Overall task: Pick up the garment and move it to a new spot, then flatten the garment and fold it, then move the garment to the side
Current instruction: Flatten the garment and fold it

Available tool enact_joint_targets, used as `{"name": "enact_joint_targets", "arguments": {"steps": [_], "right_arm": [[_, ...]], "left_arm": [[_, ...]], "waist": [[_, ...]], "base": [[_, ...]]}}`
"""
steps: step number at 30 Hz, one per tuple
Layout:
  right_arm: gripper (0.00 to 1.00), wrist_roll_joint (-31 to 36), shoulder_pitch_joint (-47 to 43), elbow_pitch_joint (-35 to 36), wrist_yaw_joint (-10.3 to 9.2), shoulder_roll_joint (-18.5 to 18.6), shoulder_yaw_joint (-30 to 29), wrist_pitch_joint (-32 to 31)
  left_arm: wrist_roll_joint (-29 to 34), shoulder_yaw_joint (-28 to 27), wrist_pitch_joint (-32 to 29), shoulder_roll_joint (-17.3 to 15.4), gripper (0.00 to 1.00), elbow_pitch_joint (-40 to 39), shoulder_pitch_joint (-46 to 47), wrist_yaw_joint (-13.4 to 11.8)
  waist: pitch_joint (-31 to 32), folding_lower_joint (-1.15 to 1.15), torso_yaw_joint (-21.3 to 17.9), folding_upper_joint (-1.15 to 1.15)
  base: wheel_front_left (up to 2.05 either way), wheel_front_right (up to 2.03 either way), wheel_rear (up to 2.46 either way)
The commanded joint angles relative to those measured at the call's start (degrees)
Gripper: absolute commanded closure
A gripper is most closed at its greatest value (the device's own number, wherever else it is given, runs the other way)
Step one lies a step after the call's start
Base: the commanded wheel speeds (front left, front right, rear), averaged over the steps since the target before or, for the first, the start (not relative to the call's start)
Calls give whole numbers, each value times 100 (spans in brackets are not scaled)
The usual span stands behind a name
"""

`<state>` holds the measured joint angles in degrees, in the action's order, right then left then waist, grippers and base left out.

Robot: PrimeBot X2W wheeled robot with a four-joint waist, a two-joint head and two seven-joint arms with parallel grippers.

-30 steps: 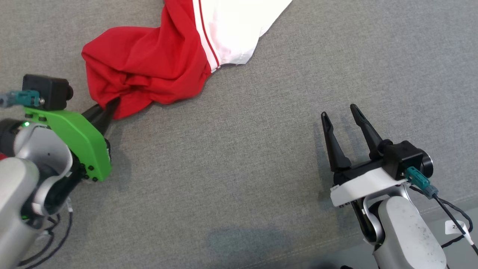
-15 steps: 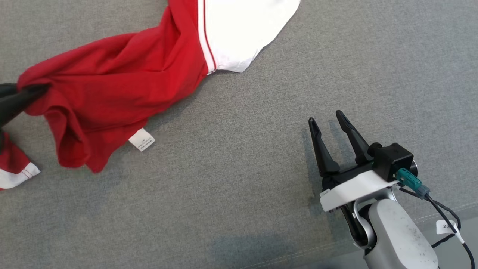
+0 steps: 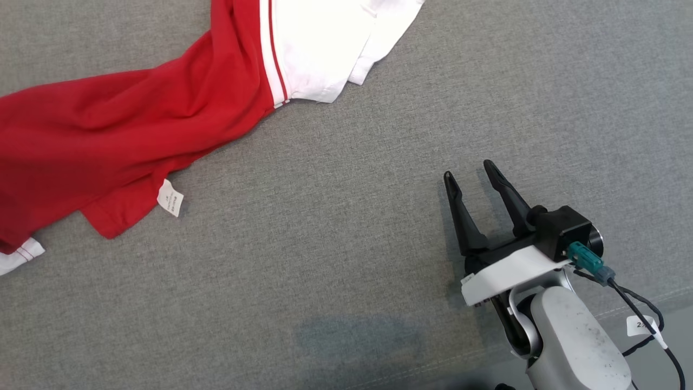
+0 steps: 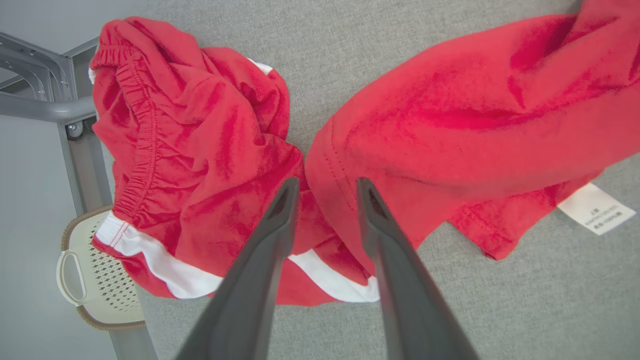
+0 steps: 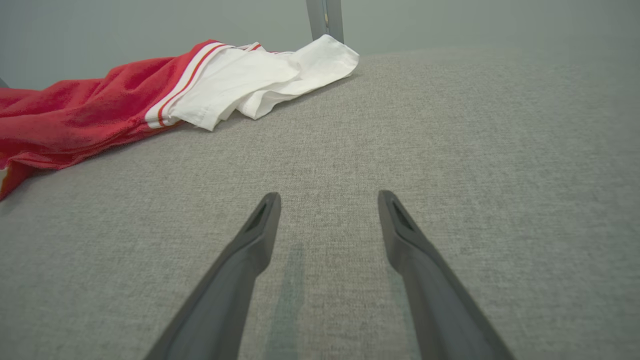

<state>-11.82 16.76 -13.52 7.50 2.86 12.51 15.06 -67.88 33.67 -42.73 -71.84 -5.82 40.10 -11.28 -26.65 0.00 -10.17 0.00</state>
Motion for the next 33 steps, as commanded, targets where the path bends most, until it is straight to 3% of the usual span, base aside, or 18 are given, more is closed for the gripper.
{"name": "enact_joint_targets", "arguments": {"steps": [1, 4, 8, 13, 19, 23, 25, 29, 33], "right_arm": [[0, 70, 74, -21, -2, 13, 22, 16], [0, 105, 127, -32, -2, 13, 12, 16], [0, 143, 132, -22, -3, 14, 15, 16], [0, 226, -12, -12, -2, 15, -95, 16], [0, 355, -113, 36, -2, 15, -292, 16], [0, 410, -83, 52, -2, 59, -310, 16], [0, 420, -70, 44, -2, 86, -288, 16], [0, 438, -30, 19, -2, 166, -233, 16], [0, 427, -17, 20, -3, 217, -200, 16]], "left_arm": [[48, -24, 261, 224, 0, 219, -75, 14], [149, -77, 663, 479, 0, 645, 24, 126], [554, -45, 1096, 562, 0, 899, 165, 185], [303, -164, 1471, 775, 0, 635, -65, 254], [409, -224, 2292, 785, 0, -144, -845, -154], [1213, 113, 2977, 953, 0, -330, -1260, -529], [1576, 352, 3199, 1225, 0, -243, -1345, -688], [2377, 919, 3202, 1670, 0, 99, -1124, -799], [2769, 1257, 3077, 1988, 0, 582, -865, -689]], "waist": [[-29, 0, 39, 0], [-54, 0, 92, 0], [-67, 0, 131, 0], [-1, 0, 244, 0], [90, 0, 447, 0], [107, 0, 592, 0], [115, 0, 665, 0], [119, 0, 765, 0], [126, 0, 772, 0]], "base": [[0, 0, 0], [0, 0, 0], [0, 0, 0], [0, 0, 0], [0, 0, 0], [0, 0, 0], [0, 0, 0], [0, 0, 0], [0, 0, 0]]}}
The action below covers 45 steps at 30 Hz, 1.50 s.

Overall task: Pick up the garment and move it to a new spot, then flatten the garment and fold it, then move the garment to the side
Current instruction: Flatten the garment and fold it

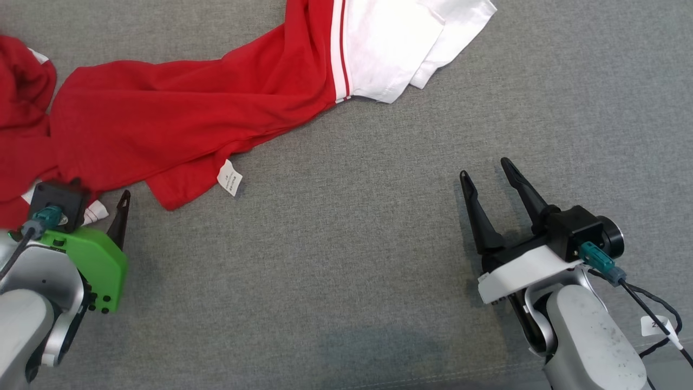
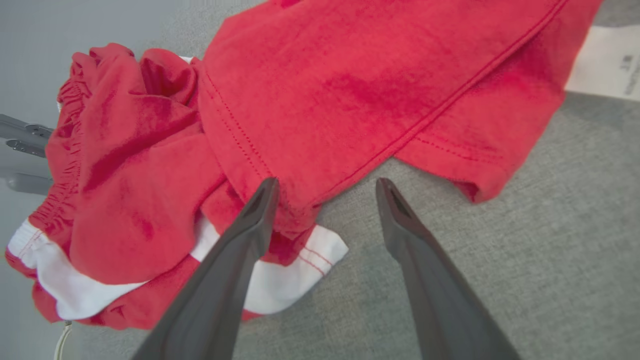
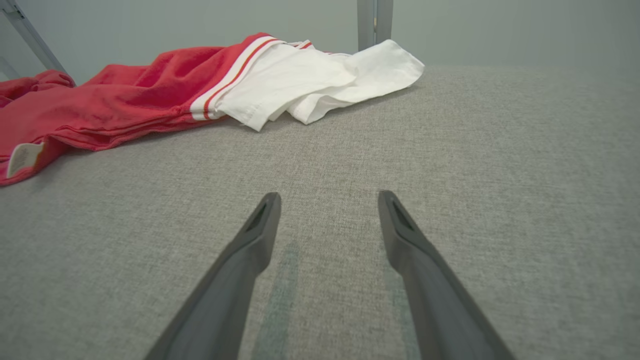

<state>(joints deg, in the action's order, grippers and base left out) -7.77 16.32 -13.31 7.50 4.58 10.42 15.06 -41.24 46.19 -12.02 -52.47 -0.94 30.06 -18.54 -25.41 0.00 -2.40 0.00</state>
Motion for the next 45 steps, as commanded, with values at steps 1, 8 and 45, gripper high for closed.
{"name": "enact_joint_targets", "arguments": {"steps": [1, 8, 45], "right_arm": [[0, 17, 18, 10, -3, 61, 4, 16], [0, -35, -44, -7, -2, 58, 1, 16], [0, -1488, -110, 33, -2, -165, 808, 15]], "left_arm": [[151, 73, -11, 103, 0, 202, 193, 87], [474, 349, -158, 295, 0, 879, 557, 348], [613, 138, -3541, 1293, 100, -2, 5539, 1972]], "waist": [[1, 0, -6, 0], [-7, 0, -112, 0], [312, 0, -2658, 0]], "base": [[0, 0, 0], [0, 0, 0], [0, 0, 0]]}}
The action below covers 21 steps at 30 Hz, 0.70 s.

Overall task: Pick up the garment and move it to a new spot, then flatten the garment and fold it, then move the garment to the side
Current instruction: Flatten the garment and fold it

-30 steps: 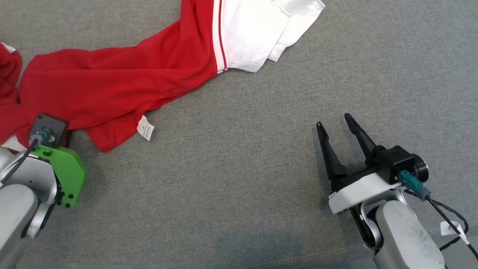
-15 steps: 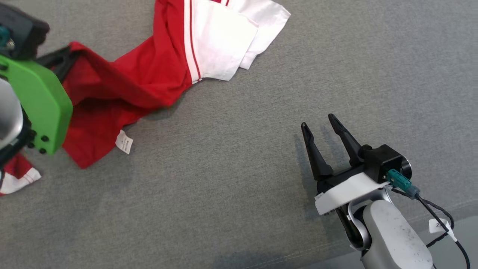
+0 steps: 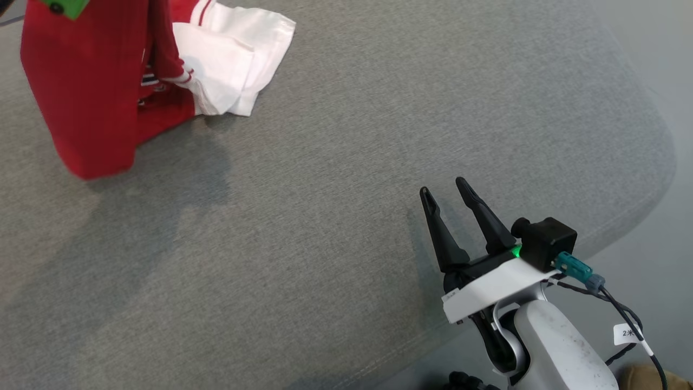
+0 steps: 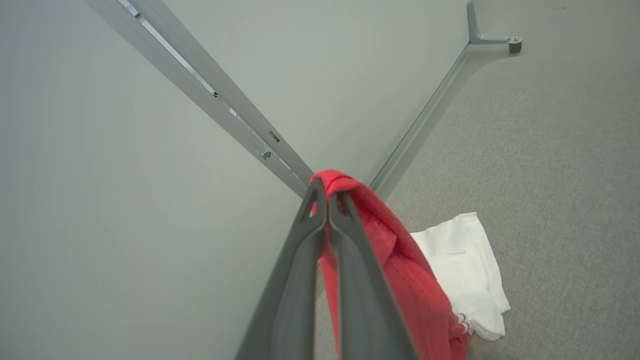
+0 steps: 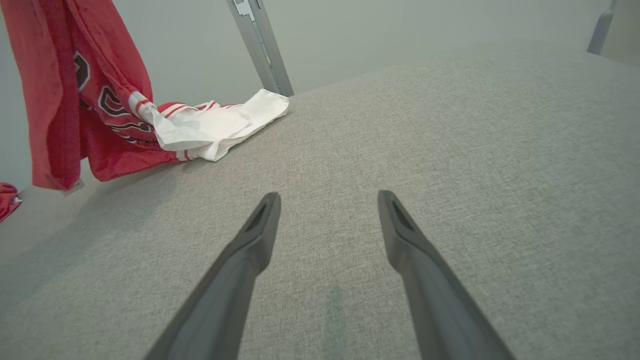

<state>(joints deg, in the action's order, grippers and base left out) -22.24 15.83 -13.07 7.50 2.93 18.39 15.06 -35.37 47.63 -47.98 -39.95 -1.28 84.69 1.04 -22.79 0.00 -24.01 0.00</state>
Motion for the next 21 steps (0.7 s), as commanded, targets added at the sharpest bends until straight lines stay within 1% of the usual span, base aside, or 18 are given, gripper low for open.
{"name": "enact_joint_targets", "arguments": {"steps": [1, 5, 7, 10, 13, 14, 16, 18, 19, 21], "right_arm": [[0, -57, -86, 0, -2, 2, 5, 15], [0, -91, -195, -22, -2, 2, 2, 15], [0, -88, -216, -24, -2, -1, -1, 15], [0, -85, -266, -35, -2, 1, -26, 15], [0, -85, -233, -37, -2, 0, -54, 15], [0, -85, -233, -37, -2, 0, -54, 15], [0, -83, -208, -4, -2, -1, -81, 15], [0, -73, -176, 18, -2, 1, -104, 15], [0, -76, -160, 27, -2, 4, -121, 15], [0, -87, -135, 34, -2, 1, -135, 15]], "left_arm": [[86, 1, 172, 188, 100, 197, 207, 64], [171, -31, 660, 753, 100, 756, 644, 191], [149, -65, 905, 1040, 100, 994, 800, 202], [138, -140, 1290, 1429, 100, 1262, 1025, 172], [68, -252, 1639, 1781, 100, 1506, 1136, 87], [68, -252, 1639, 1781, 100, 1506, 1136, 87], [7, -330, 1784, 1955, 100, 1597, 1134, -19], [-97, -291, 1680, 2016, 100, 1628, 955, -63], [-174, -288, 1615, 2012, 100, 1624, 821, -115], [-324, -189, 1355, 1894, 100, 1525, 456, -176]], "waist": [[72, 0, -556, 0], [161, 0, -714, 0], [197, 0, -742, 0], [233, 0, -743, 0], [247, 0, -708, 0], [247, 0, -708, 0], [221, 0, -657, 0], [170, 0, -588, 0], [141, 0, -552, 0], [70, 0, -483, 0]], "base": [[0, 0, 0], [0, 0, 0], [0, 0, 0], [0, 0, 0], [0, 0, 0], [0, 0, 0], [0, 0, 0], [0, 0, 0], [0, 0, 0], [0, 0, 0]]}}
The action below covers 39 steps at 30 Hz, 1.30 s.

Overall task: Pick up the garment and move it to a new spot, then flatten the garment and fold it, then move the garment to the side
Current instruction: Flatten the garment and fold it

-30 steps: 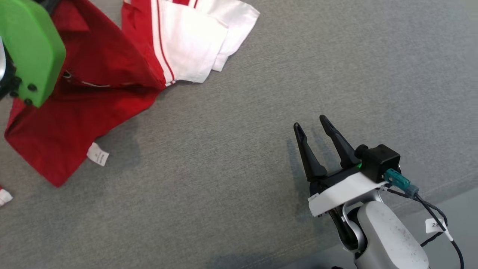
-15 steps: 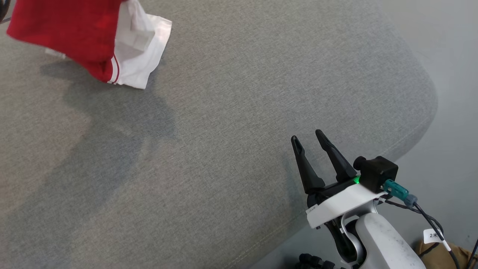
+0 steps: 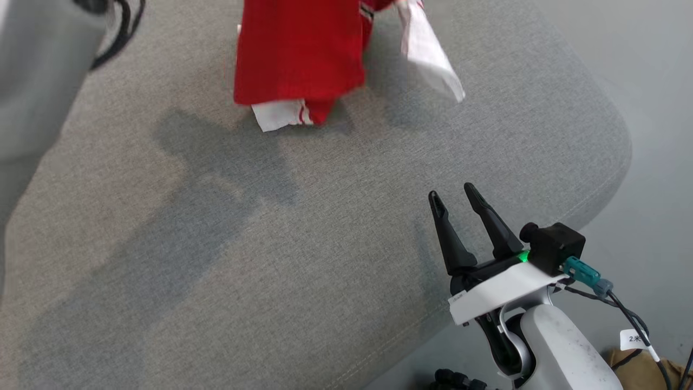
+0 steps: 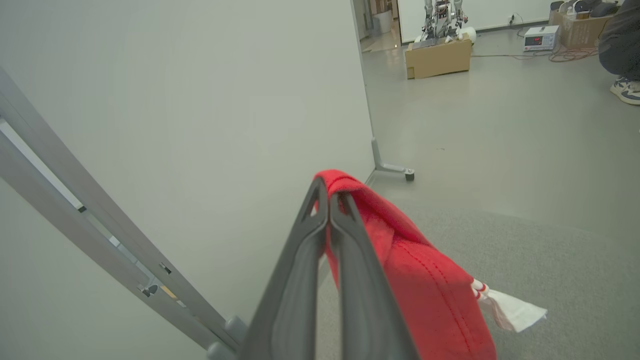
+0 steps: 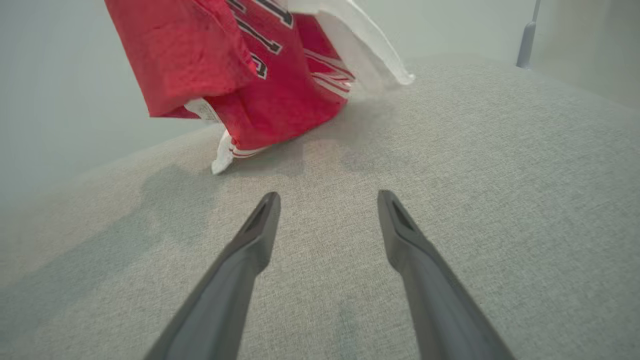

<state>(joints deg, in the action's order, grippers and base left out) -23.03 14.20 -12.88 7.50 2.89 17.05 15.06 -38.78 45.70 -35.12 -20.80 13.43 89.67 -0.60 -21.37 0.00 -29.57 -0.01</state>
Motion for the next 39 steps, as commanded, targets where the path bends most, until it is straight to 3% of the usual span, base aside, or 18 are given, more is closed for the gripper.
{"name": "enact_joint_targets", "arguments": {"steps": [1, 7, 13, 18, 20, 23, 30, 33, 36, 39], "right_arm": [[0, -20, 45, 27, -2, 5, -24, 15], [0, -6, 141, 8, -2, 6, -64, 15], [0, 157, 109, -67, -2, 6, -226, 15], [0, 384, 150, -100, -2, 7, -340, 15], [0, 485, 172, -123, -2, 6, -358, 15], [0, 656, 215, -161, -2, 8, -349, 15], [0, 1092, 132, -305, -2, 12, -429, 15], [0, 1194, 83, -354, -3, 12, -460, 15], [0, 1253, 39, -386, -2, 11, -455, 15], [0, 1261, 37, -399, -2, 10, -422, 15]], "left_arm": [[-55, 15, -53, -112, 100, -30, -213, -46], [-351, 137, -689, -1280, 100, -949, -1527, -260], [-880, -60, -844, -2321, 100, -2177, -2983, -852], [-1341, -222, -336, -2859, 100, -2925, -4445, -1404], [-1356, -197, 29, -2963, 100, -2984, -4945, -1494], [-1226, -131, 627, -2916, 100, -2865, -5457, -1517], [-1067, 180, 1372, -2374, 100, -2622, -5943, -1389], [-1000, 360, 1496, -2063, 89, -2584, -6020, -1354], [-1013, 432, 1628, -1790, 65, -2496, -6032, -1356], [-946, 462, 1750, -1642, 64, -2371, -6008, -1355]], "waist": [[-118, 0, 108, 1], [-320, 0, 284, 1], [-355, 0, 600, 1], [-303, 0, 979, 1], [-288, 0, 1167, 1], [-253, 0, 1436, 1], [-84, 0, 1935, 1], [-7, 0, 2069, 1], [37, 0, 2160, 1], [54, 0, 2183, 1]], "base": [[0, 0, 0], [0, 0, 0], [0, 0, 0], [0, 0, 0], [0, 0, 0], [0, 0, 0], [0, 0, 0], [0, 0, 0], [0, 0, 0], [0, 0, 0]]}}
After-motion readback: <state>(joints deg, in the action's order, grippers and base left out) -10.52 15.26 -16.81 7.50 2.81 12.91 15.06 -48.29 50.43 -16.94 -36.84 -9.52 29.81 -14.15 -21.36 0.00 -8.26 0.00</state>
